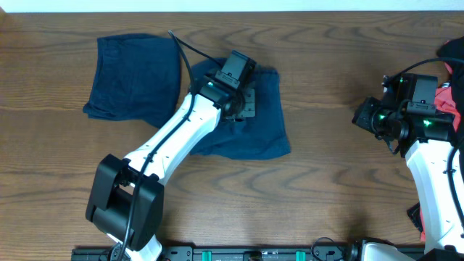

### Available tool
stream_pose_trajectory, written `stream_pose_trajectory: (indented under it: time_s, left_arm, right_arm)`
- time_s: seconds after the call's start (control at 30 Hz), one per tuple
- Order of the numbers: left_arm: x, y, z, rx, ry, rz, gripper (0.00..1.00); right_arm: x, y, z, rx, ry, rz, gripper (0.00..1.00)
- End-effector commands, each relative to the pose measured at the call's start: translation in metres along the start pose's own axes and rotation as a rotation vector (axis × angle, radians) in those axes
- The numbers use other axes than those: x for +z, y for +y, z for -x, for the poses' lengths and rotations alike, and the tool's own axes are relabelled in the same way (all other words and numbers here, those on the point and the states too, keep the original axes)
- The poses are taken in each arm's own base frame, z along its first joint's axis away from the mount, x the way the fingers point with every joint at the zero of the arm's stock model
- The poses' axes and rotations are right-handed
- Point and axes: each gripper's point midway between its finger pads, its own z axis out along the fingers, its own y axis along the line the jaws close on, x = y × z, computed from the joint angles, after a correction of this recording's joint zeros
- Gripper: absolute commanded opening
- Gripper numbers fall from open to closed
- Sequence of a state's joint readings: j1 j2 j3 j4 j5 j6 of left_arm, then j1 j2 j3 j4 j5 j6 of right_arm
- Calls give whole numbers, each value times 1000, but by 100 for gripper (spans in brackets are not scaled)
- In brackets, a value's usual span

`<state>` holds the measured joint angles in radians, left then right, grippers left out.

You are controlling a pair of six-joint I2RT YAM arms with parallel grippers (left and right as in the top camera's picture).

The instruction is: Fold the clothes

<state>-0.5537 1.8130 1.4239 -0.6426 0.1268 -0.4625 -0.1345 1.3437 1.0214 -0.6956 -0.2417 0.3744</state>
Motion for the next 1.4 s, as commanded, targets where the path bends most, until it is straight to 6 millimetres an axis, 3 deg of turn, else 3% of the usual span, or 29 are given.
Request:
stream_pose_trajectory:
  time_s: [0.0, 0.27, 0.37, 0.53, 0.63, 0.83, 1.13, 1.23, 1.37]
  left_arm:
    - [-1, -15, -9, -34, 18, -38, 6]
    - [-10, -10, -10, -30, 18, -22, 6]
    - [-24, -2, -6, -10, 2, -13, 6]
    - [-50, 9, 7, 18, -61, -2, 6]
    - [-64, 10, 13, 24, -96, -13, 6]
    - [-76, 8, 16, 41, -123, -26, 6]
    - [-78, 6, 19, 41, -137, -34, 6]
    - [-83, -6, 27, 45, -167, -73, 6]
    - [-83, -36, 32, 78, -208, -151, 6]
  right_arm:
    - [-1, -3, 2, 8, -3, -9, 5]
    - [4, 1, -5, -2, 23, -8, 1]
    - [20, 15, -26, -35, 107, 28, 1]
    - [67, 40, -70, -174, 255, 48, 1]
    - [93, 51, -98, -226, 345, 57, 8]
    - [125, 52, -135, -246, 465, 45, 1]
    - [140, 36, -154, -242, 538, -13, 1]
    - [141, 29, -157, -244, 540, -38, 1]
    - [141, 26, -158, -246, 540, -52, 1]
